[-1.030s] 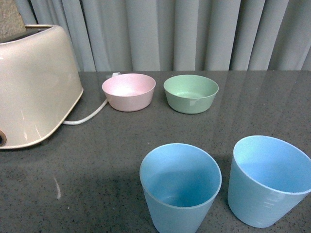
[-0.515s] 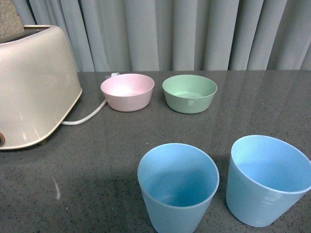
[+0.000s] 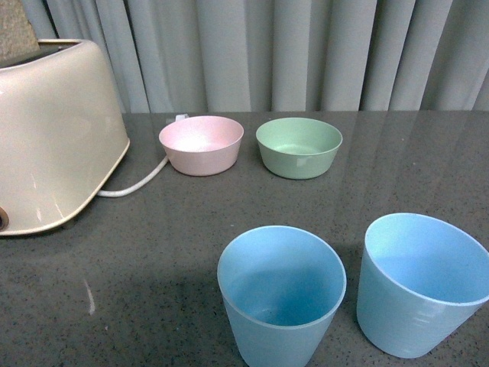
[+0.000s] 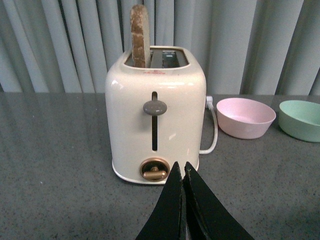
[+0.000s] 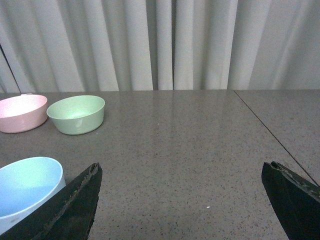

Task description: Stack blue cups with both arms

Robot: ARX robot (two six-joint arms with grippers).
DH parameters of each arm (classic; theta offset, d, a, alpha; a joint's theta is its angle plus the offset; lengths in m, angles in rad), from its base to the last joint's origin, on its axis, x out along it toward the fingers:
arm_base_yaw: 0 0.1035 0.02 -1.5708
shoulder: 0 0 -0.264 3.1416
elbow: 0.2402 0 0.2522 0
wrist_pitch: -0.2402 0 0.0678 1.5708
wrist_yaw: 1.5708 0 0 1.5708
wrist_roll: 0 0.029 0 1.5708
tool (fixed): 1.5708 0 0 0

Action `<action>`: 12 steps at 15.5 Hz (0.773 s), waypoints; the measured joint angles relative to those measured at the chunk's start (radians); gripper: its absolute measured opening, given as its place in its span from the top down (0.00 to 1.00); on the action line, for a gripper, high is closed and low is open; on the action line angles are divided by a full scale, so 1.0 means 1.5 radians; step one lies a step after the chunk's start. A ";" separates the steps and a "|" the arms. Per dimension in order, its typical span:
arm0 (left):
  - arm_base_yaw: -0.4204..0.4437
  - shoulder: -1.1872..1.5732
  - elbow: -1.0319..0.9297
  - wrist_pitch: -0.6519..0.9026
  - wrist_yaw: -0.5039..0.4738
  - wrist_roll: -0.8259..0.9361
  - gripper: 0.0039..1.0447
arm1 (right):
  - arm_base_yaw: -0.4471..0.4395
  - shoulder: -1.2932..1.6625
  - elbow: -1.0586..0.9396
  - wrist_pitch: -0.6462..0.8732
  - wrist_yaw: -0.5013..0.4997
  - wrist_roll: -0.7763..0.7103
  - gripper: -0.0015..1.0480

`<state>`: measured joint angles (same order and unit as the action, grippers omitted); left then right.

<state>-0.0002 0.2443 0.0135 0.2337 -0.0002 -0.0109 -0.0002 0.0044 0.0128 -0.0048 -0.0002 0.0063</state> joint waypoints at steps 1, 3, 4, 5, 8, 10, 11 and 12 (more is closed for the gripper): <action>0.000 -0.014 0.000 -0.006 0.000 0.000 0.99 | 0.000 0.000 0.000 0.000 0.000 0.000 0.06; 0.000 -0.037 0.000 -0.028 0.000 0.000 0.99 | 0.000 0.000 0.000 0.000 0.000 0.000 0.06; 0.000 -0.045 0.000 -0.038 0.000 0.000 0.99 | 0.000 0.000 0.000 0.000 0.000 0.000 0.06; 0.000 -0.076 0.002 -0.081 -0.001 0.000 0.99 | 0.000 0.000 0.000 0.000 0.000 0.000 0.06; 0.000 -0.143 0.001 -0.166 -0.001 0.000 0.99 | 0.000 0.000 0.000 0.000 0.000 0.000 0.06; 0.000 -0.156 0.001 -0.144 0.002 0.000 0.99 | 0.000 0.000 0.000 0.000 0.000 0.000 0.06; -0.001 -0.156 0.004 -0.149 -0.001 0.000 0.99 | 0.000 0.000 0.000 0.000 -0.001 0.000 0.06; 0.000 -0.156 0.001 -0.157 0.000 0.000 0.99 | 0.000 0.000 0.000 0.001 0.000 0.000 0.06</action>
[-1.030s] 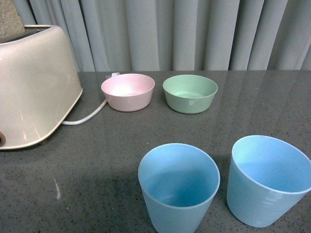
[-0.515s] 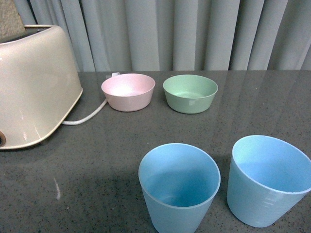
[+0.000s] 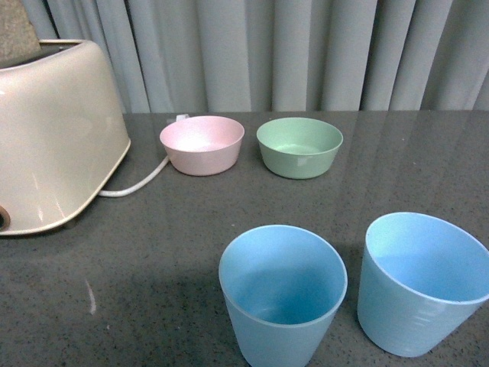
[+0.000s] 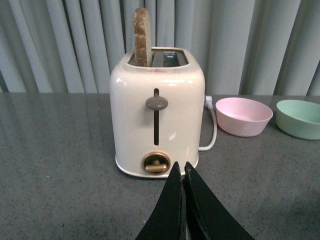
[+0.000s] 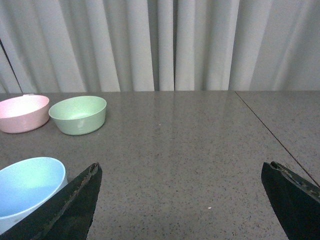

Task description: Stack blue cups with both arms

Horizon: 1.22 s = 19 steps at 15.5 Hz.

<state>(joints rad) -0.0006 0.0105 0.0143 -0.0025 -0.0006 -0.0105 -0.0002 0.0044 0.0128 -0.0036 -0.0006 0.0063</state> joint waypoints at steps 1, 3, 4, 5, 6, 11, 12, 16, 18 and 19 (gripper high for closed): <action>0.000 0.000 0.000 0.002 0.000 0.000 0.99 | 0.000 0.000 0.000 -0.001 0.000 0.000 0.06; 0.000 0.000 0.000 -0.001 0.000 0.000 0.50 | 0.000 0.000 0.000 -0.001 0.000 0.000 0.06; 0.000 0.000 0.000 -0.001 0.000 0.000 0.36 | -0.036 0.037 0.022 -0.070 -0.088 0.034 0.06; 0.000 0.000 0.000 -0.001 0.000 0.000 0.26 | -0.056 0.094 0.041 -0.061 -0.131 0.069 0.06; 0.000 0.000 0.000 -0.001 0.000 0.000 0.05 | -0.050 0.162 0.102 0.007 -0.175 0.092 0.06; 0.000 0.000 0.000 -0.001 0.000 0.000 0.06 | 0.084 0.394 0.277 0.062 -0.113 0.068 0.06; 0.000 0.000 0.000 -0.001 0.000 0.000 0.06 | 0.119 0.436 0.299 0.068 -0.085 0.056 0.06; 0.000 0.000 0.000 -0.001 0.000 0.001 0.06 | 0.202 0.601 0.321 0.052 -0.029 0.020 0.06; 0.000 0.000 0.000 -0.001 0.000 0.000 0.06 | 0.207 0.658 0.321 0.056 -0.020 0.016 0.06; 0.000 0.000 0.000 -0.001 0.000 0.001 0.06 | 0.208 0.673 0.321 0.061 -0.017 0.015 0.06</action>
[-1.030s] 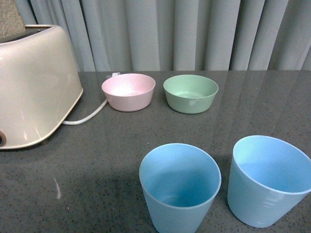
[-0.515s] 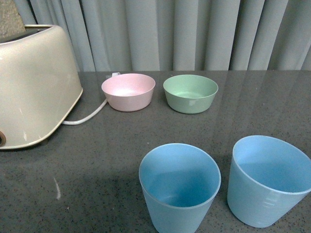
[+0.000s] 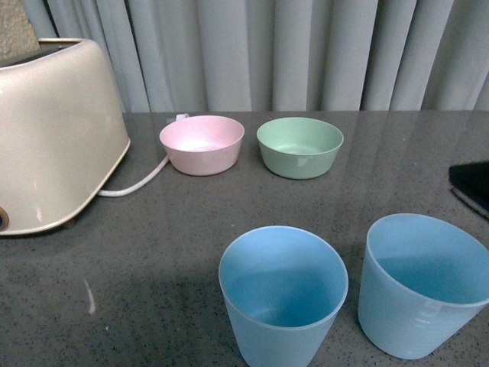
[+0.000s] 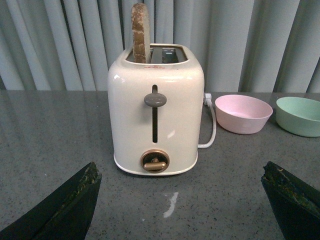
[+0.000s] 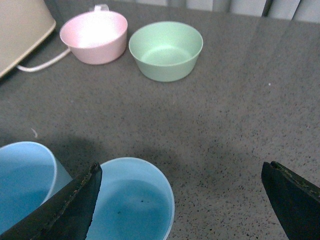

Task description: Stack blue cups with both arms

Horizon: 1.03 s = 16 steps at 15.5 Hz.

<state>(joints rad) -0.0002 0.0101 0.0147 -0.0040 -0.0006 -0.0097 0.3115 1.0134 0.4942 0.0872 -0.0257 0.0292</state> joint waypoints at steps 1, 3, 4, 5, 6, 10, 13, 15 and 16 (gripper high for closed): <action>0.000 0.000 0.000 0.000 0.000 0.000 0.06 | 0.003 0.013 0.000 0.004 0.004 0.000 0.06; 0.000 0.000 0.000 0.000 0.000 0.000 0.06 | 0.002 0.072 0.000 0.015 0.019 0.003 0.06; 0.000 0.000 0.000 0.000 0.000 0.000 0.06 | 0.002 0.093 0.000 0.015 0.026 0.006 0.06; 0.000 0.000 0.000 0.000 0.000 0.000 0.06 | 0.002 0.107 0.003 0.010 0.028 0.011 0.06; 0.000 0.000 0.000 0.000 0.000 0.000 0.06 | 0.002 0.119 0.006 0.009 0.034 0.016 0.06; 0.000 0.000 0.000 0.000 0.000 0.000 0.06 | 0.001 0.145 0.023 -0.015 0.046 0.039 0.28; 0.000 0.000 0.000 0.000 0.000 0.000 0.06 | 0.002 0.153 0.030 -0.023 0.054 0.061 0.54; 0.000 0.000 0.000 0.000 0.000 0.000 0.06 | 0.014 0.158 0.056 -0.055 0.042 0.098 0.98; 0.000 0.000 0.000 0.000 0.000 0.000 0.06 | 0.009 0.156 0.063 -0.073 0.034 0.111 0.98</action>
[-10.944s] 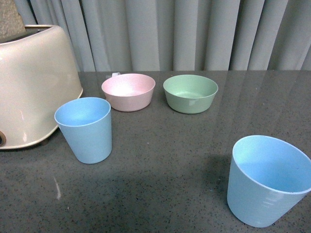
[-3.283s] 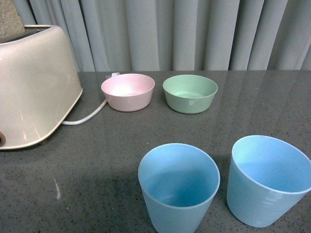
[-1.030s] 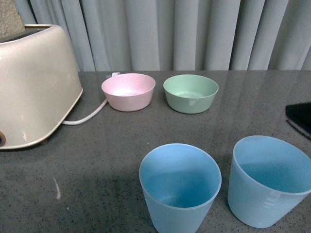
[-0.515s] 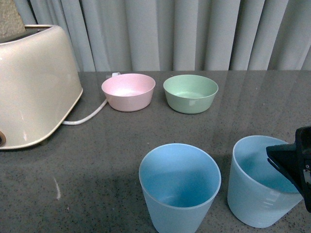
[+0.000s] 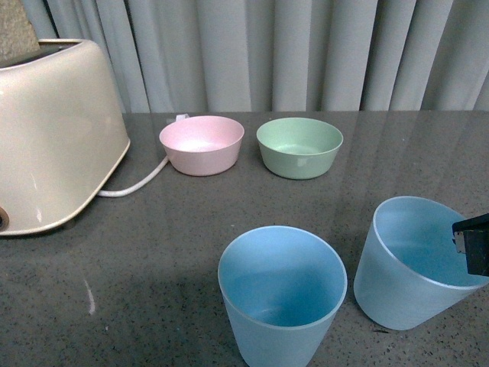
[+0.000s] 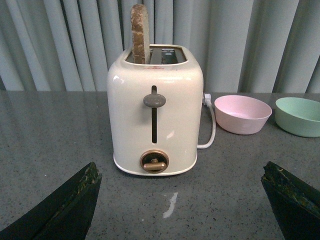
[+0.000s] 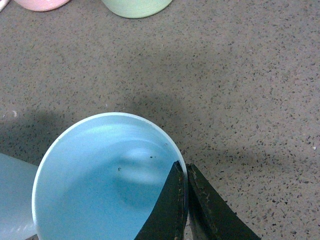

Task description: Stack blue cups with both arms

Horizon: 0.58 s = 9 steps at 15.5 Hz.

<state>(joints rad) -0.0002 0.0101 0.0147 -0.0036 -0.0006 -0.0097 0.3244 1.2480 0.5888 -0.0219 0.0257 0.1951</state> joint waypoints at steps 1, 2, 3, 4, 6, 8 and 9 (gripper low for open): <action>0.000 0.000 0.000 0.000 0.000 0.000 0.06 | -0.008 -0.020 0.006 -0.010 -0.002 0.003 0.98; 0.000 0.000 0.000 0.000 0.000 0.000 0.06 | -0.013 -0.040 0.017 -0.017 -0.002 0.005 0.98; 0.000 0.000 0.000 0.000 0.000 0.000 0.06 | -0.013 -0.072 0.035 -0.029 -0.007 0.011 0.98; 0.000 0.000 0.000 0.000 0.000 0.000 0.06 | -0.011 -0.102 0.052 -0.041 -0.021 0.016 0.98; 0.000 0.000 0.000 0.000 0.000 0.000 0.06 | 0.006 -0.141 0.075 -0.066 -0.053 0.030 0.98; 0.000 0.000 0.000 0.000 0.000 0.000 0.06 | 0.038 -0.163 0.088 -0.084 -0.077 0.043 0.98; 0.000 0.000 0.000 0.000 0.000 0.000 0.06 | 0.053 -0.166 0.091 -0.091 -0.080 0.048 0.98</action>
<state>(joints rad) -0.0002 0.0101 0.0147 -0.0036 -0.0006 -0.0097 0.4042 0.9993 0.7246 -0.1577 -0.0944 0.2676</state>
